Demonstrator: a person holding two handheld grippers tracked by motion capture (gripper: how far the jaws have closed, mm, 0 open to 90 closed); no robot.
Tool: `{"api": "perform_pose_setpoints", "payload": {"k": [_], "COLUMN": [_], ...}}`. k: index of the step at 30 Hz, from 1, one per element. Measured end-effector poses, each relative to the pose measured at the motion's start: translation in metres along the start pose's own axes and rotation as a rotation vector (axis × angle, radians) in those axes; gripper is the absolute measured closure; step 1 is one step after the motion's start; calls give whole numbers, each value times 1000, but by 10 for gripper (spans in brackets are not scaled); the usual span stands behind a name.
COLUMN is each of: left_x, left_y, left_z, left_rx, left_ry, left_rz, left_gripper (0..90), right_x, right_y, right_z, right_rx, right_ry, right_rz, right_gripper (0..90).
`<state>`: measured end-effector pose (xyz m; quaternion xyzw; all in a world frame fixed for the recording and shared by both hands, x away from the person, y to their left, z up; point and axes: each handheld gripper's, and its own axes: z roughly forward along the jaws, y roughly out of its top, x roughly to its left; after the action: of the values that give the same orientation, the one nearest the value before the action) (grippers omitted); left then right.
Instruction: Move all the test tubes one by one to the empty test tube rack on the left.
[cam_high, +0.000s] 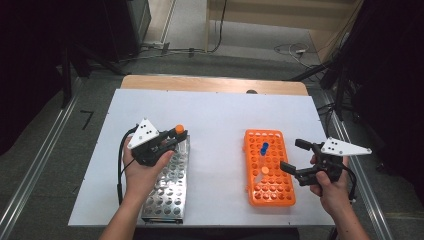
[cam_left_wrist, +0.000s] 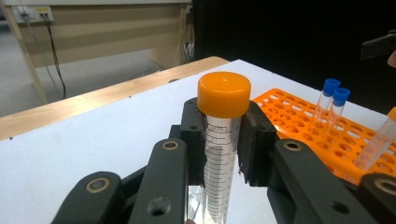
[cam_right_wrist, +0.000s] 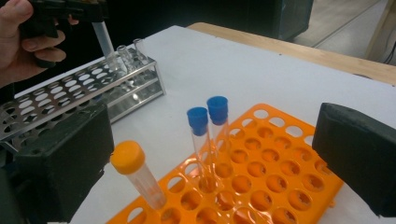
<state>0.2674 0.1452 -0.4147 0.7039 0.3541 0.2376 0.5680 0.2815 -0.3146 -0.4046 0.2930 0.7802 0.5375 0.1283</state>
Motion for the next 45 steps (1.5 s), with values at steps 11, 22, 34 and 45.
{"api": "perform_pose_setpoints", "payload": {"k": [11, 22, 34, 45], "left_x": [-2, -7, -12, -12], "left_y": [-12, -19, -24, -19], "left_z": [6, 3, 8, 1], "left_rx": [8, 72, 138, 115], "left_ry": [29, 51, 65, 32], "left_rz": [16, 39, 49, -3], "left_gripper": [743, 737, 704, 510], "right_x": [-1, 1, 6, 8], "right_y": [-9, -15, -17, -23], "right_z": [1, 5, 9, 2], "right_rx": [31, 43, 59, 52], "right_ry": [-19, -27, -20, 12], "right_rz": [3, 14, 7, 12], "right_gripper": [0, 0, 0, 0]}}
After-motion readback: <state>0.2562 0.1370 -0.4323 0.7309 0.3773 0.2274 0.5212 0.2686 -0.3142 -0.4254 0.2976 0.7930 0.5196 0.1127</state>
